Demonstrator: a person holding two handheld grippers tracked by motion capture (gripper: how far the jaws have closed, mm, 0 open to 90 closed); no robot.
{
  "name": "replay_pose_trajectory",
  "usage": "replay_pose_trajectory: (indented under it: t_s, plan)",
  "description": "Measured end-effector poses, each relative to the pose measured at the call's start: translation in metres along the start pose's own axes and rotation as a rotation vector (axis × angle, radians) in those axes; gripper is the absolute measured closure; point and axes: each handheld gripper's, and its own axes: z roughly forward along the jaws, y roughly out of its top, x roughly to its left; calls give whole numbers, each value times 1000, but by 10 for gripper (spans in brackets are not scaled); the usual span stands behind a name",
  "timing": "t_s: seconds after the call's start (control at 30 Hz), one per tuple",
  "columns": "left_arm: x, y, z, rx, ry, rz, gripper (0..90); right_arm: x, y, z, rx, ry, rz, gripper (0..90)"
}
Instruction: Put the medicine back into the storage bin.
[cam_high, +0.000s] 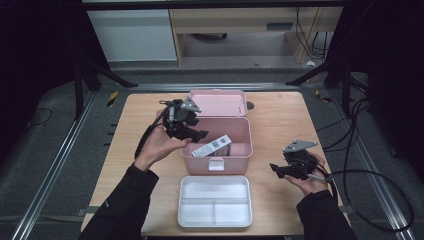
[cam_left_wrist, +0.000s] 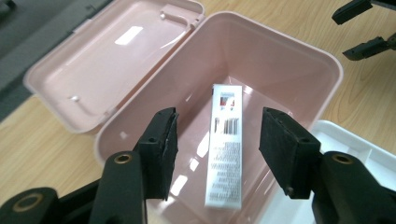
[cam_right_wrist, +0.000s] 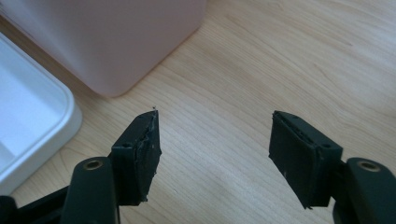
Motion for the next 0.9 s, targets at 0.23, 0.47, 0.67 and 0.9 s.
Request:
replay_pose_trajectory:
  t_s: [0.23,0.47,0.67,0.9]
  plan:
    - [2,-39,-26,-64,27,-43,442,6,7,-5,-30,20,-24,371]
    - [2,-88,-24,-53,34,-108,440,12,10,-7,-63,32,-85,404]
    - [-4,-117,-11,-12,21,-127,444,20,12,-7,-54,63,-128,419]
    - [-23,-139,4,21,-46,-63,463,36,15,-8,-35,119,-208,449]
